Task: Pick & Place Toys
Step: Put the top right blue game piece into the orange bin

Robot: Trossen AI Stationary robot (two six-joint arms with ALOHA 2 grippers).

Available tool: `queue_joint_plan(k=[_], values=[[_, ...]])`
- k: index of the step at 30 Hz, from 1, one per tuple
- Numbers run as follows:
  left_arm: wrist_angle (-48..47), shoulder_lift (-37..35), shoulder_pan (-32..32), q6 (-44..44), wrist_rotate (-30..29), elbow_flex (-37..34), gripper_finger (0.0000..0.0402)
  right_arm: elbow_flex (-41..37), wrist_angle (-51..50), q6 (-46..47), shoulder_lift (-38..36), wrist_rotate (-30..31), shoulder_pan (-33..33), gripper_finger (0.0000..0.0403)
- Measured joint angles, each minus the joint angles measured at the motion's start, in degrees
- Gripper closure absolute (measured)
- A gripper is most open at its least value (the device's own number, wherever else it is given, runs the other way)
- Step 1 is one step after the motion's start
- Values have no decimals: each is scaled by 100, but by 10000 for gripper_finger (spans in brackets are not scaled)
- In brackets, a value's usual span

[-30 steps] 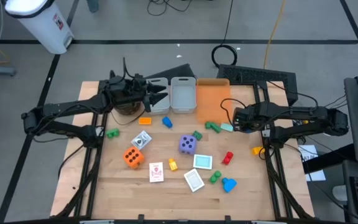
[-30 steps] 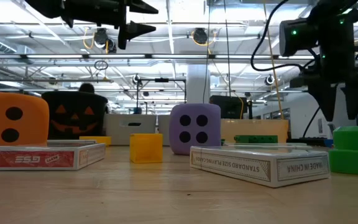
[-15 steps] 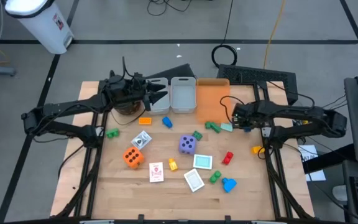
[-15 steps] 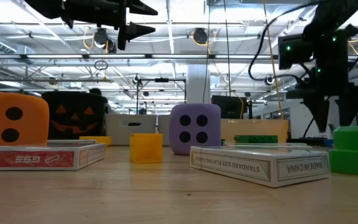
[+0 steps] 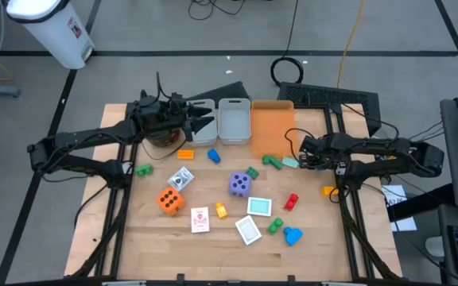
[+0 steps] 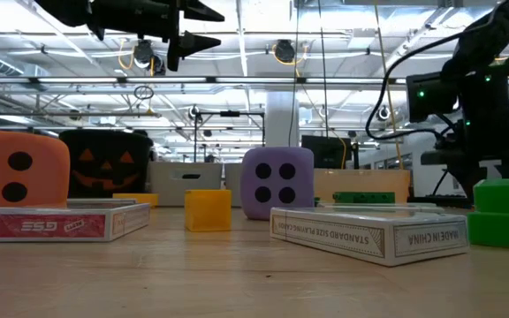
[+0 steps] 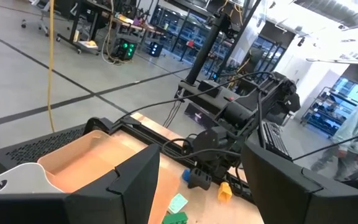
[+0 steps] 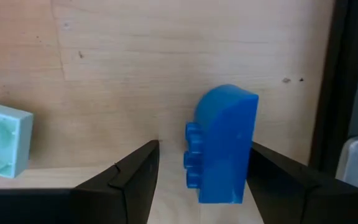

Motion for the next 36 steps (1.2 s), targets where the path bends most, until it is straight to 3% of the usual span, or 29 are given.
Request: queue_joint_plan(k=[7, 15, 26, 36], values=[[7, 0, 0, 206, -140, 0, 163, -43, 129, 11, -7, -24, 2, 223], [11, 0, 0, 600, -1072, 0, 163, -47, 383, 103, -4, -34, 0, 321], [162, 0, 0, 727, -1215, 2, 163, 19, 1185, 158, 2, -332, 5, 321], [228, -17, -28, 469, -808, 2, 163, 607, 1588, -518, -7, -731, 28, 321]])
